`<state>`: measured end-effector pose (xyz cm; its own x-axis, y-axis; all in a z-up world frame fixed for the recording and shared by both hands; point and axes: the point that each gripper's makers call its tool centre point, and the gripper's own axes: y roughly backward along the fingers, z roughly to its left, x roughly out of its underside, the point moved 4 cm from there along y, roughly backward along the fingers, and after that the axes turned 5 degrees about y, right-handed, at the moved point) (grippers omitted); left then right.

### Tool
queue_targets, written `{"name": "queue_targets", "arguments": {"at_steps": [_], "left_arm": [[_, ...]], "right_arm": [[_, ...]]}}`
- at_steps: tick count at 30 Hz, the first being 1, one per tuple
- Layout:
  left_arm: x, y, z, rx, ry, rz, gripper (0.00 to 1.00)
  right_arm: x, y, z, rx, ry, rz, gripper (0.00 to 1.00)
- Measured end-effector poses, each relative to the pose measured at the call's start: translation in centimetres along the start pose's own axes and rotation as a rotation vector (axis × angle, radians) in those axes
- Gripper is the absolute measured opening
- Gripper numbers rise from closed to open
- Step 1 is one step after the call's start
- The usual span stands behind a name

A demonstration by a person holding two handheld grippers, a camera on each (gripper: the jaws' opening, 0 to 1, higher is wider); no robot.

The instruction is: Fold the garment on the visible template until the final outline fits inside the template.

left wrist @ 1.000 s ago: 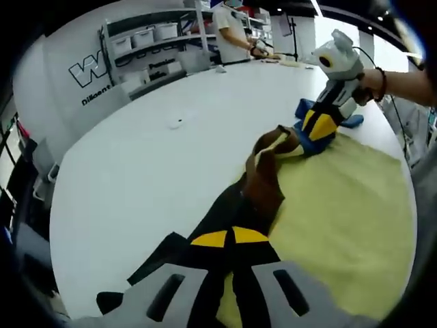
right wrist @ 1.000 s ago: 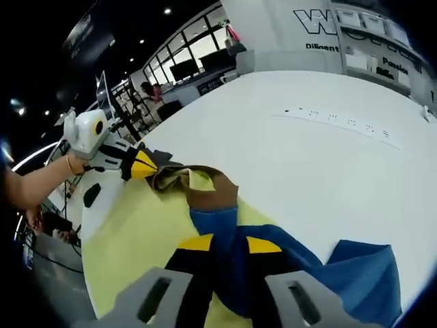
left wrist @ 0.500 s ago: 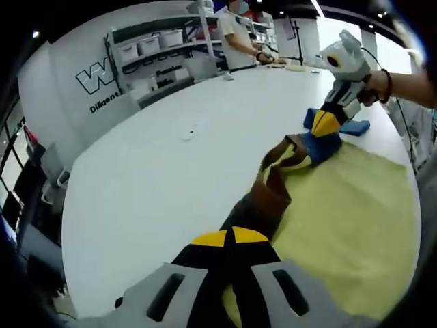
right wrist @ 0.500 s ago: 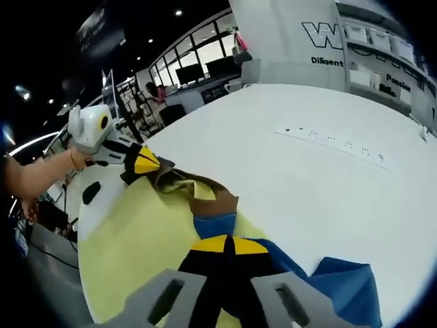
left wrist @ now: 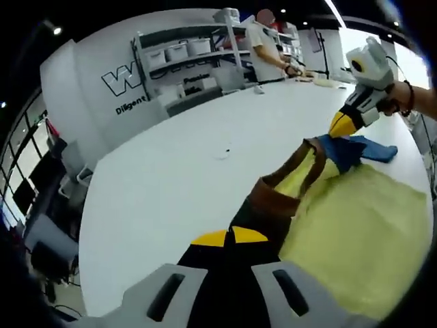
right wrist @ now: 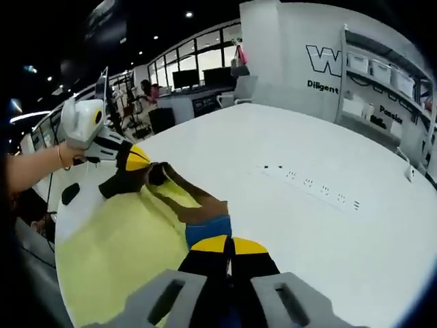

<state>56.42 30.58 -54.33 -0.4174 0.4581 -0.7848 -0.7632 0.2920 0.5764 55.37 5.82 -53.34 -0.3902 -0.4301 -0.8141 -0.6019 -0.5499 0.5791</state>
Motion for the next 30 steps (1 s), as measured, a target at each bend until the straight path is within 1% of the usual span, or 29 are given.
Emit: {"name": "queue_targets", "arguments": {"at_steps": [1, 2, 3, 4, 6, 7, 8, 9, 11, 12, 14, 15, 17, 21, 22, 24, 25, 26, 28, 29, 30], "left_arm": [[-0.1, -0.4, 0.0, 0.005, 0.018, -0.003, 0.04], [-0.4, -0.9, 0.3, 0.004, 0.060, -0.014, 0.04], [-0.5, -1.3, 0.4, 0.002, 0.093, -0.024, 0.04], [-0.5, -1.8, 0.9, -0.013, 0.089, -0.021, 0.04], [-0.4, -2.5, 1.2, -0.028, 0.079, -0.006, 0.04], [-0.4, -3.1, 1.3, -0.030, 0.080, -0.004, 0.04], [-0.3, -3.4, 1.4, -0.034, 0.087, 0.001, 0.04], [0.0, -3.9, 1.6, -0.049, 0.092, 0.017, 0.04], [0.2, -4.5, 1.8, -0.074, 0.087, 0.031, 0.04], [0.5, -5.0, 1.9, -0.079, 0.092, 0.044, 0.04], [1.0, -5.6, 2.1, -0.086, 0.103, 0.059, 0.04], [1.5, -5.9, 1.9, -0.073, 0.111, 0.075, 0.04], [1.7, -6.3, 1.7, -0.079, 0.103, 0.087, 0.04], [2.2, -6.6, 1.2, -0.088, 0.088, 0.107, 0.04], [2.2, -6.6, 1.2, -0.088, 0.089, 0.103, 0.04], [2.0, -6.7, 0.8, -0.068, 0.091, 0.084, 0.04], [2.1, -6.9, 0.6, -0.050, 0.080, 0.092, 0.05], [2.2, -6.9, 0.3, -0.048, 0.075, 0.103, 0.06], [2.1, -6.9, 0.0, -0.026, 0.071, 0.096, 0.14], [1.9, -7.0, -0.3, 0.001, 0.094, 0.082, 0.18], [1.9, -6.8, -0.4, 0.007, 0.105, 0.087, 0.22]], "right_arm": [[-0.3, -0.3, -0.3, 0.007, 0.006, -0.001, 0.00], [-0.7, -0.7, -0.6, 0.017, 0.026, -0.007, 0.00], [-1.1, -1.6, -1.7, 0.033, 0.055, -0.026, 0.00], [-1.2, -2.0, -1.9, 0.040, 0.064, -0.025, 0.00], [-1.2, -2.7, -2.3, 0.053, 0.079, -0.022, 0.00], [-1.1, -3.9, -3.3, 0.058, 0.093, -0.016, 0.00], [-0.8, -4.7, -3.8, 0.064, 0.095, 0.005, 0.00], [-0.5, -5.0, -4.0, 0.070, 0.098, 0.015, 0.00], [-0.2, -5.5, -4.2, 0.077, 0.104, 0.023, 0.00], [0.3, -6.1, -4.4, 0.085, 0.119, 0.038, 0.00], [0.8, -7.2, -4.6, 0.088, 0.118, 0.050, 0.00], [1.1, -7.4, -4.6, 0.088, 0.121, 0.062, 0.00], [2.1, -7.9, -4.9, 0.109, 0.146, 0.111, 0.00], [2.8, -8.2, -4.8, 0.096, 0.143, 0.133, 0.00], [2.9, -8.2, -4.9, 0.094, 0.136, 0.134, 0.00], [3.2, -8.5, -5.0, 0.088, 0.122, 0.135, 0.00], [3.2, -8.4, -5.0, 0.087, 0.120, 0.135, 0.00], [3.3, -8.4, -5.1, 0.088, 0.113, 0.136, 0.00], [3.6, -8.6, -5.0, 0.083, 0.096, 0.137, 0.00], [3.7, -8.9, -5.1, 0.080, 0.090, 0.139, 0.00], [3.9, -9.0, -5.1, 0.077, 0.083, 0.143, 0.00]]}}
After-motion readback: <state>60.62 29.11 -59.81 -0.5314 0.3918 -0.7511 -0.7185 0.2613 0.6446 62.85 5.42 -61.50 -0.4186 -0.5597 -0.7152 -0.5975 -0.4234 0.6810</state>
